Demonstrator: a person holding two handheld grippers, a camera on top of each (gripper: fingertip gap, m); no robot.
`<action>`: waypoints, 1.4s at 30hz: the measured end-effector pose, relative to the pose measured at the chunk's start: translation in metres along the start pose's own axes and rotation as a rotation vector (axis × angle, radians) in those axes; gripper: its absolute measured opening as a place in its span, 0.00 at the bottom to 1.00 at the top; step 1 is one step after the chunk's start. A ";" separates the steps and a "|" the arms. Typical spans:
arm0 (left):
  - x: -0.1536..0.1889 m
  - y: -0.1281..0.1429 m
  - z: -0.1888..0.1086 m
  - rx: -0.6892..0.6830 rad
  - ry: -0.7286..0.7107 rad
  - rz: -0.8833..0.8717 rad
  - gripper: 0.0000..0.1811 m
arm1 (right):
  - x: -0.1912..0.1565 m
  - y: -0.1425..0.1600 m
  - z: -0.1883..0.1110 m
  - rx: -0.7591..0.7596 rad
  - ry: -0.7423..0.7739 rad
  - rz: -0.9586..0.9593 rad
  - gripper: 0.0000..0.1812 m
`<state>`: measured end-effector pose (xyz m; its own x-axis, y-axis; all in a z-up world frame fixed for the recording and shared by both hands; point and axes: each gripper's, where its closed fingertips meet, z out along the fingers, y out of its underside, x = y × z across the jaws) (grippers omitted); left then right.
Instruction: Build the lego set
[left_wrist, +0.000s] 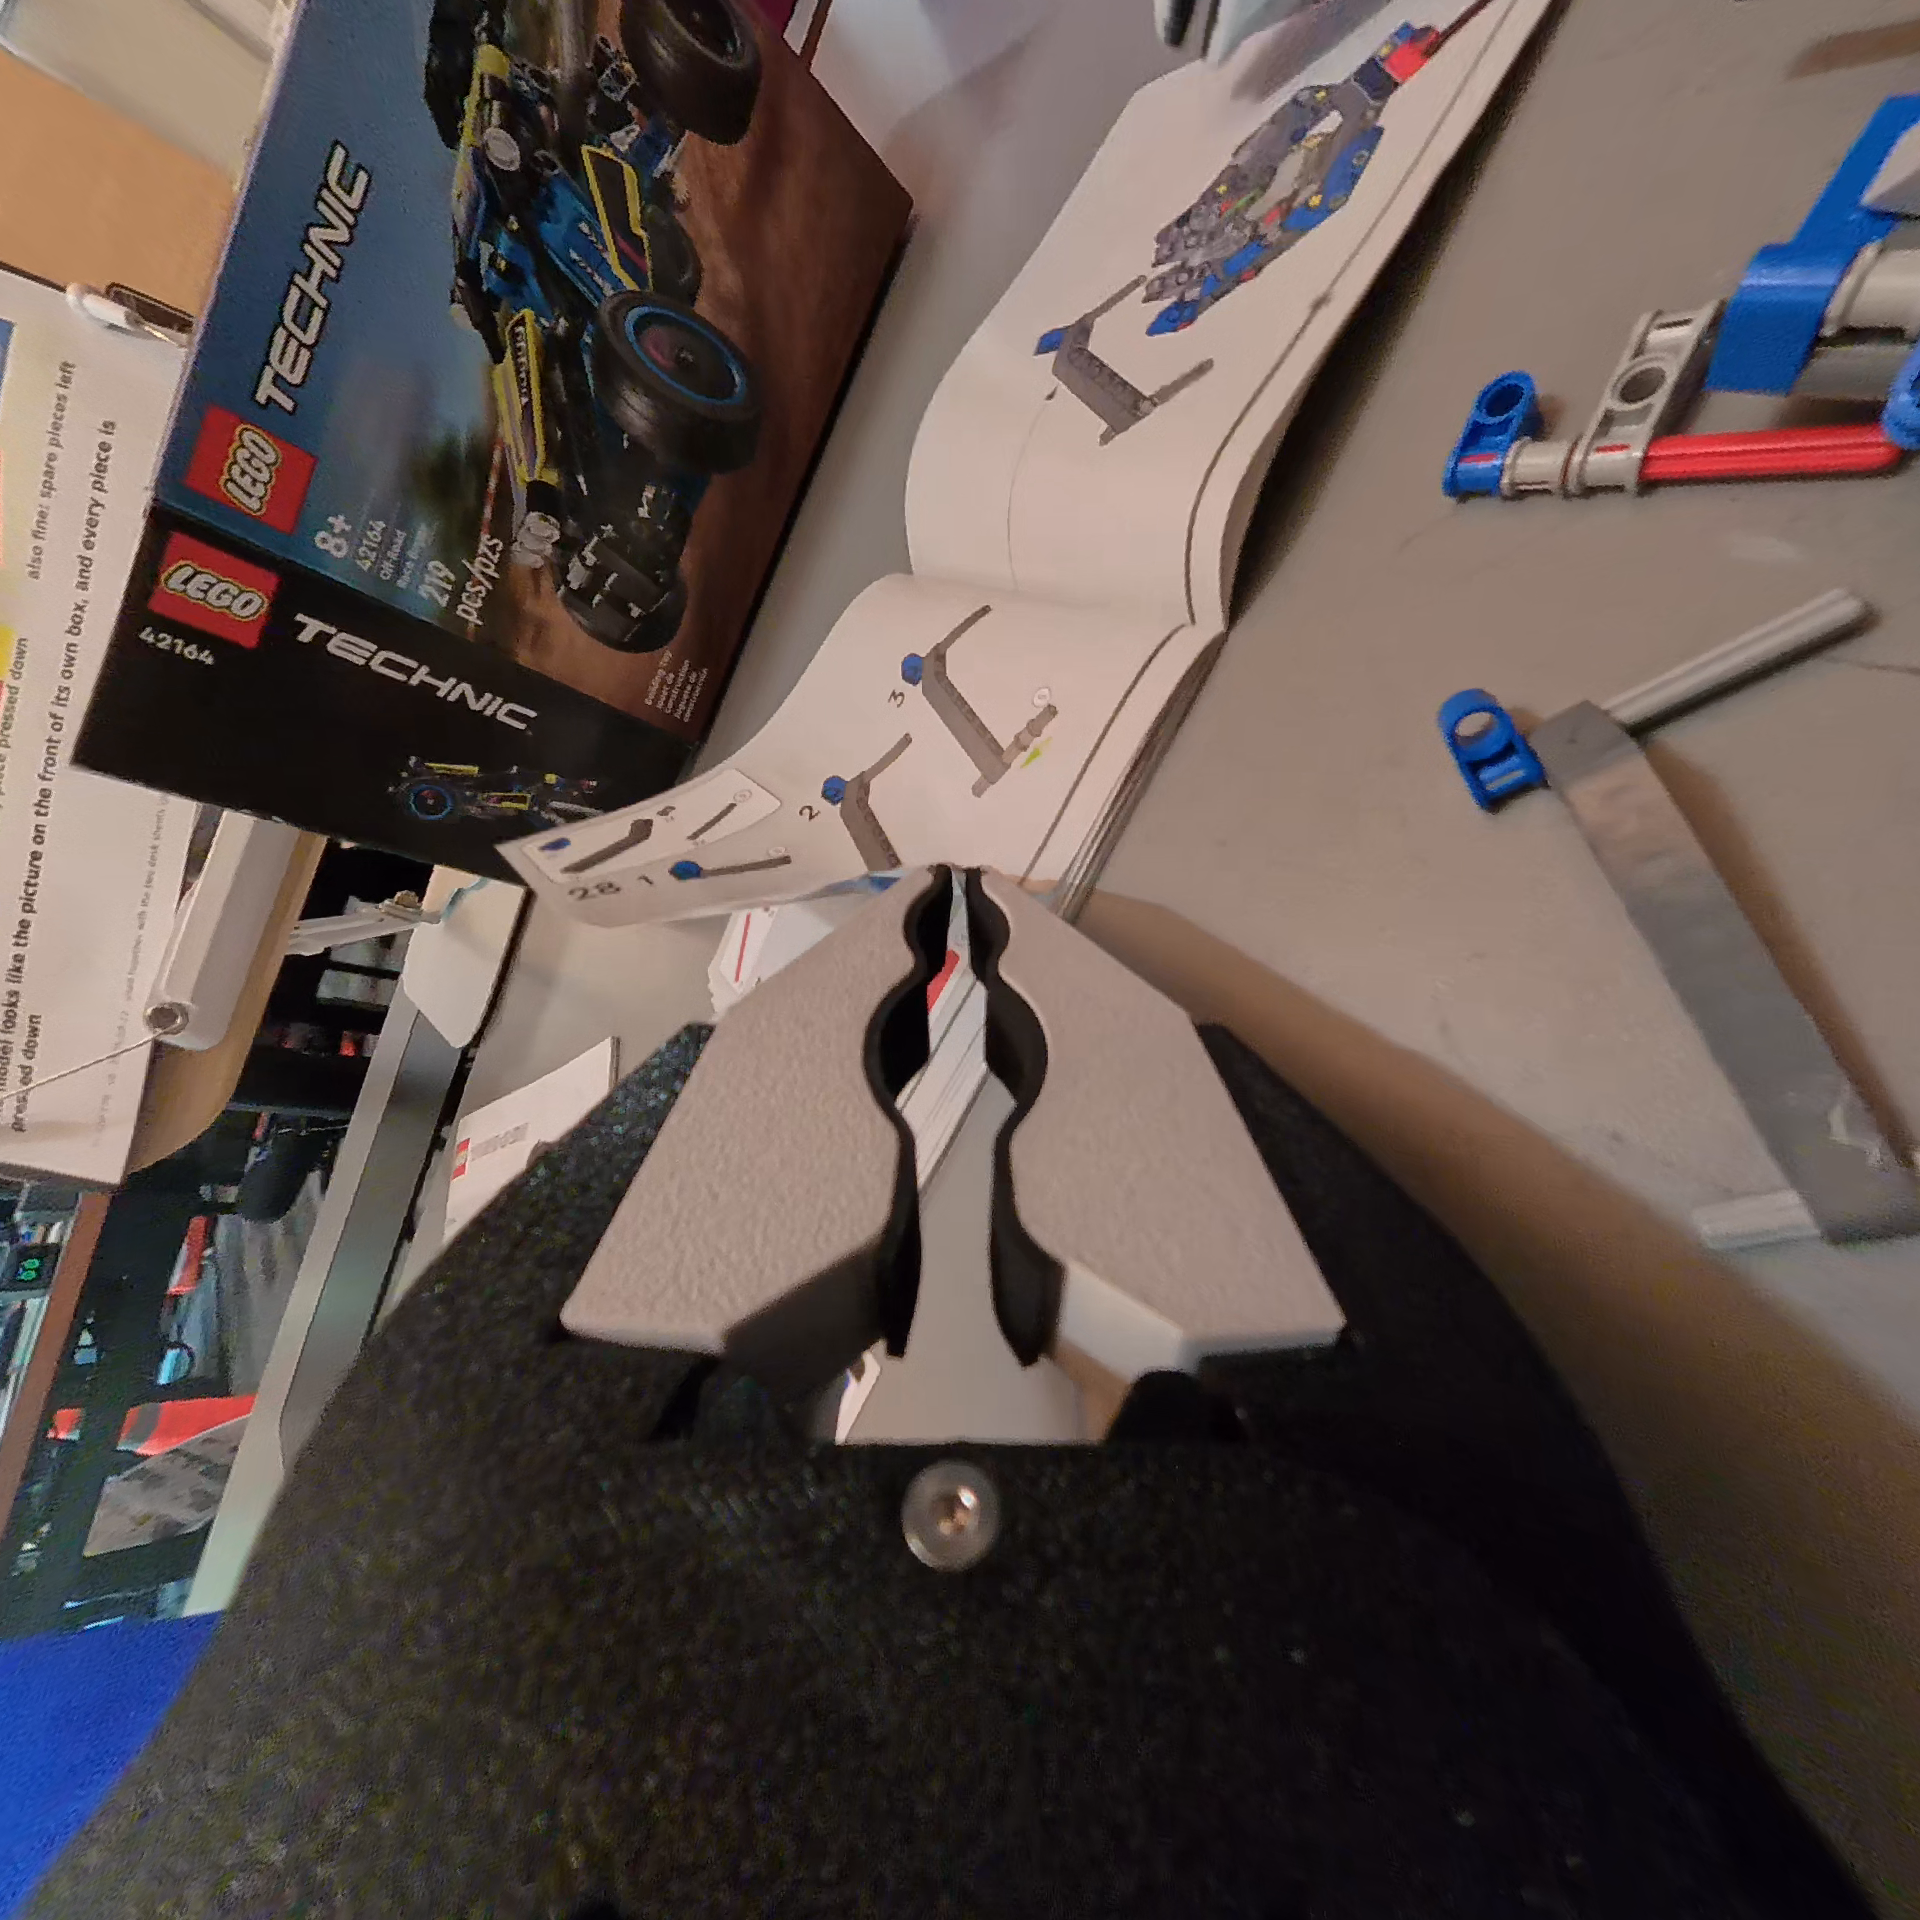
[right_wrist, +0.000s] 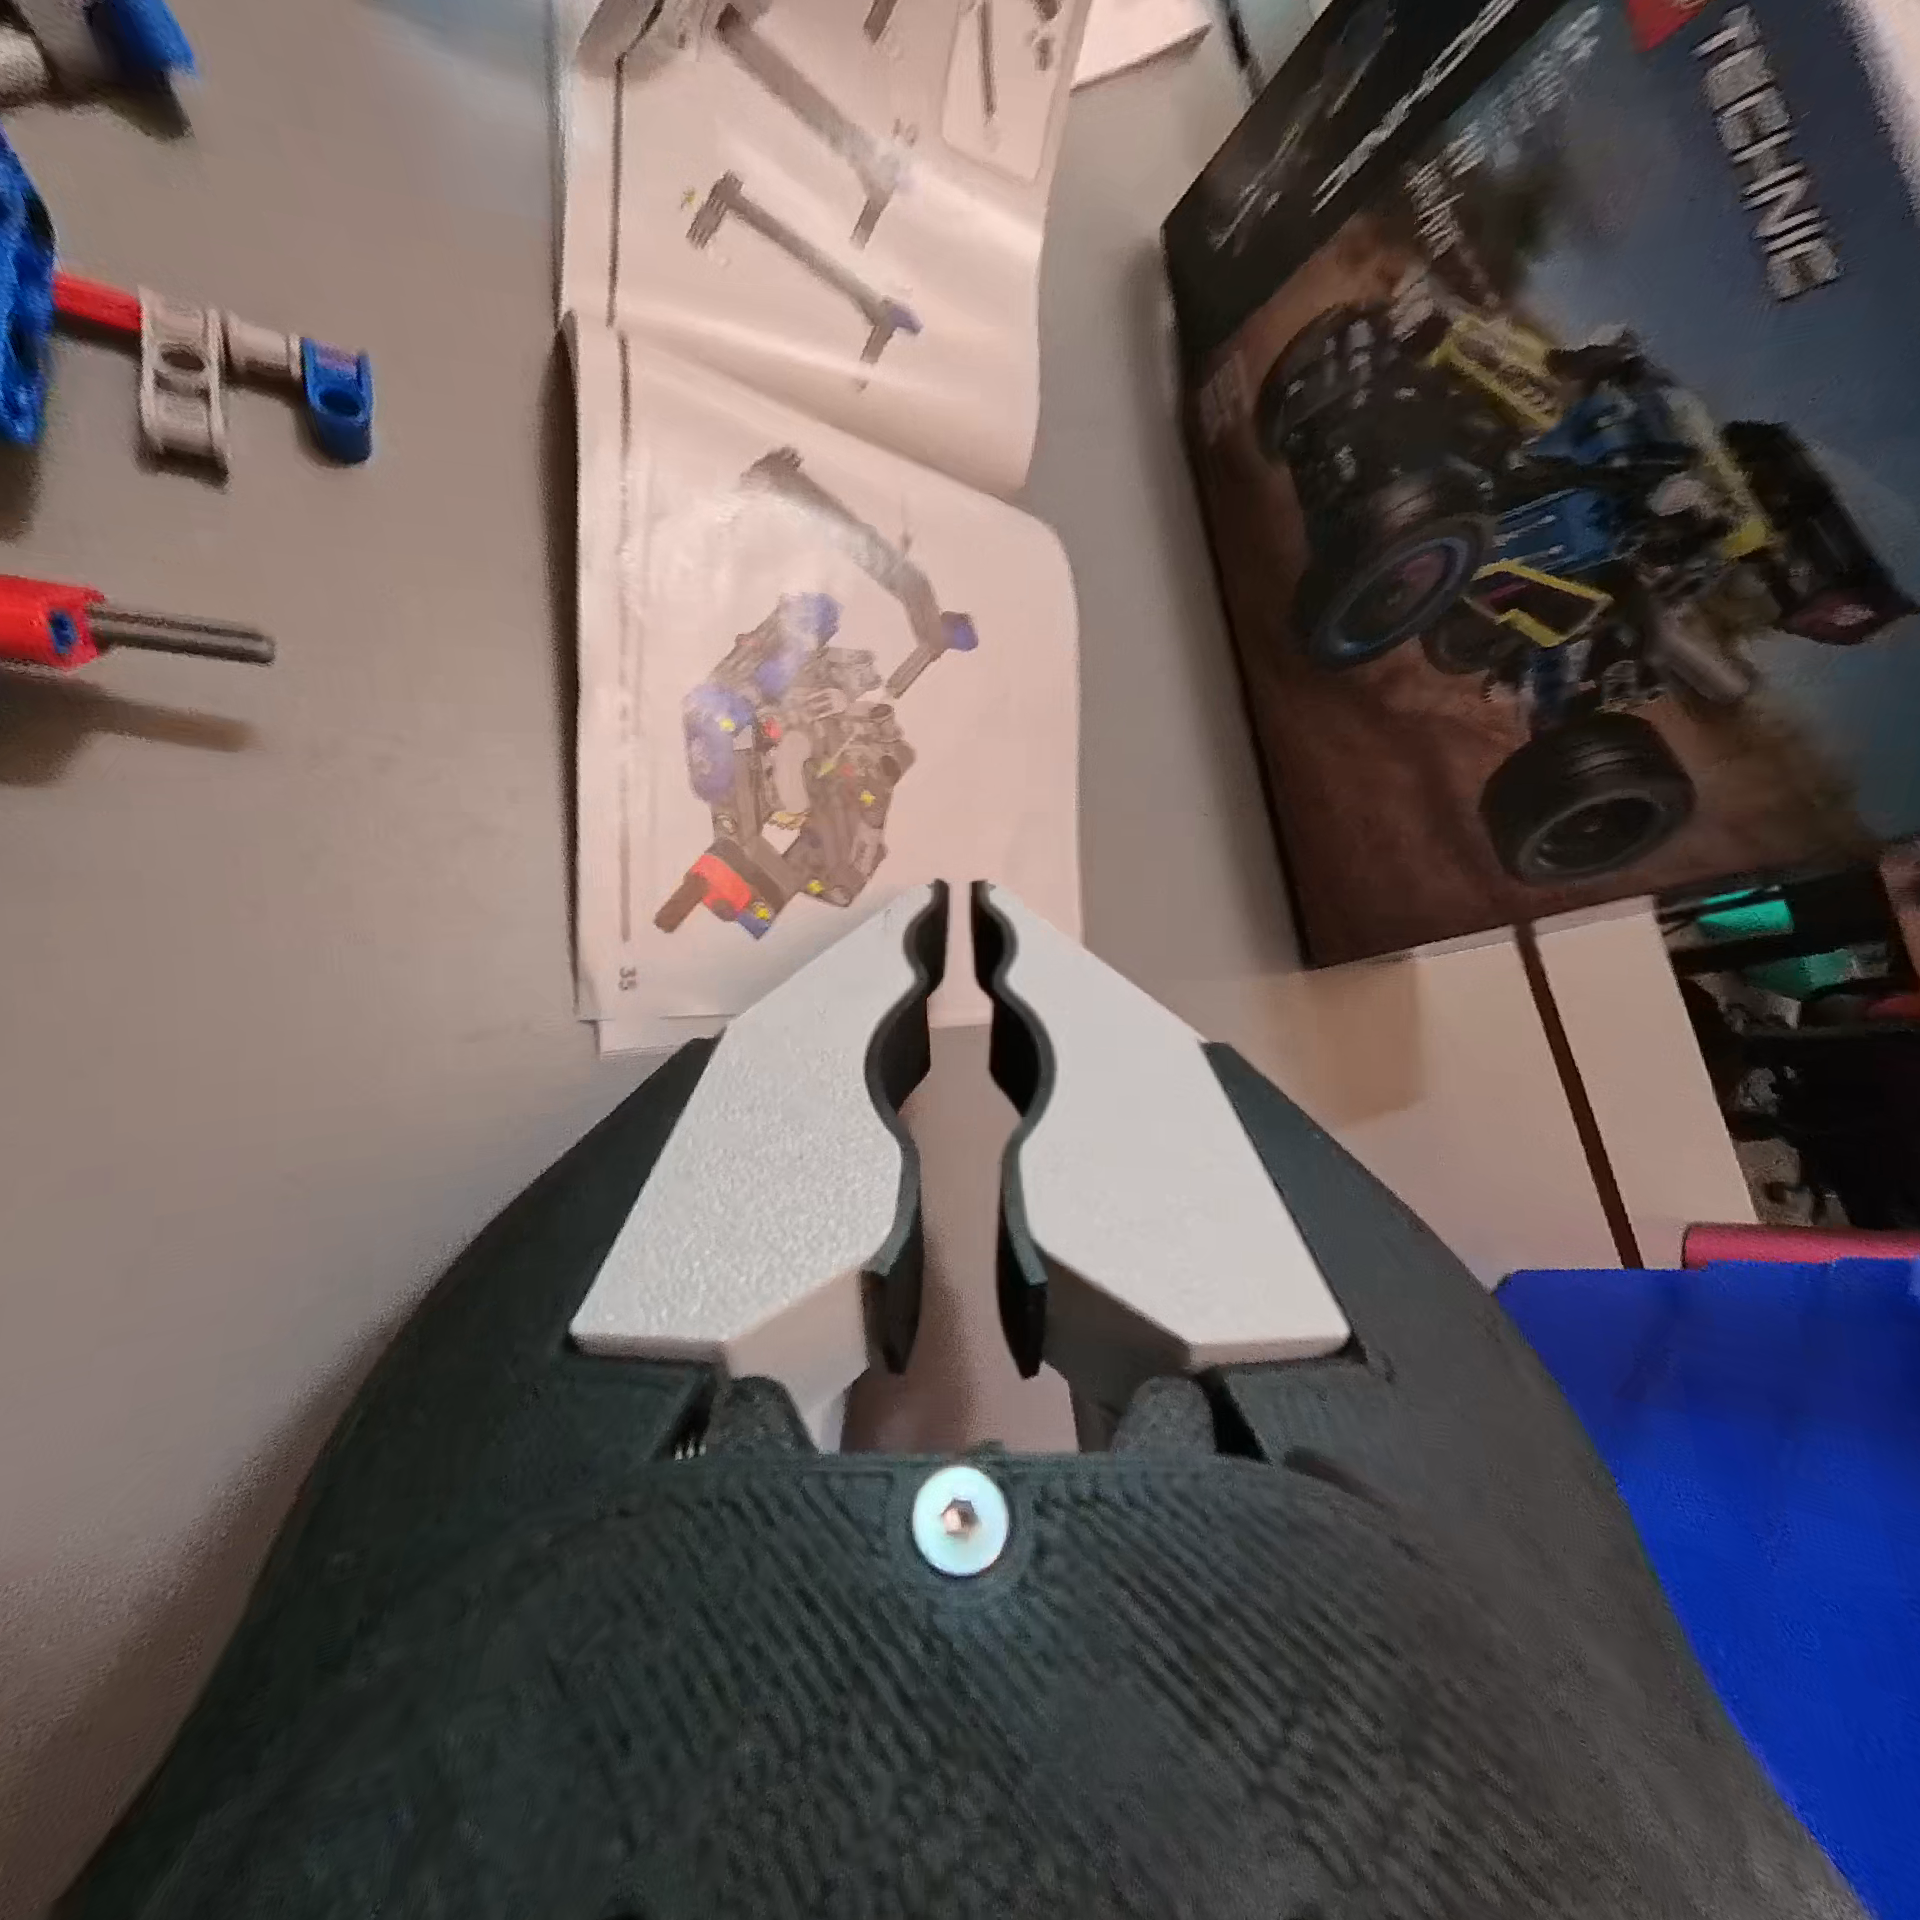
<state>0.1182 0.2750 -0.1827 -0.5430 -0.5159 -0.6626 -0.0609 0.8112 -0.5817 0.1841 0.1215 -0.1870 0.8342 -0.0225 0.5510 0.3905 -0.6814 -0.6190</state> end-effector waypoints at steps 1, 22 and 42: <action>0.000 0.000 -0.001 0.001 0.004 -0.013 0.00 | 0.004 -0.005 -0.004 0.034 0.013 0.022 0.03; 0.014 0.026 -0.039 -0.062 0.105 -0.256 0.03 | -0.028 -0.036 -0.041 0.193 0.107 0.033 0.00; 0.048 -0.062 0.007 0.118 0.566 0.260 0.15 | -0.028 -0.020 0.018 -0.009 -0.068 -0.144 0.00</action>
<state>0.1015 0.1978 -0.1816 -0.8885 -0.0537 -0.4557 0.2080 0.8381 -0.5043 0.1602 0.1494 -0.1999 0.7946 0.1250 0.5941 0.5046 -0.6802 -0.5317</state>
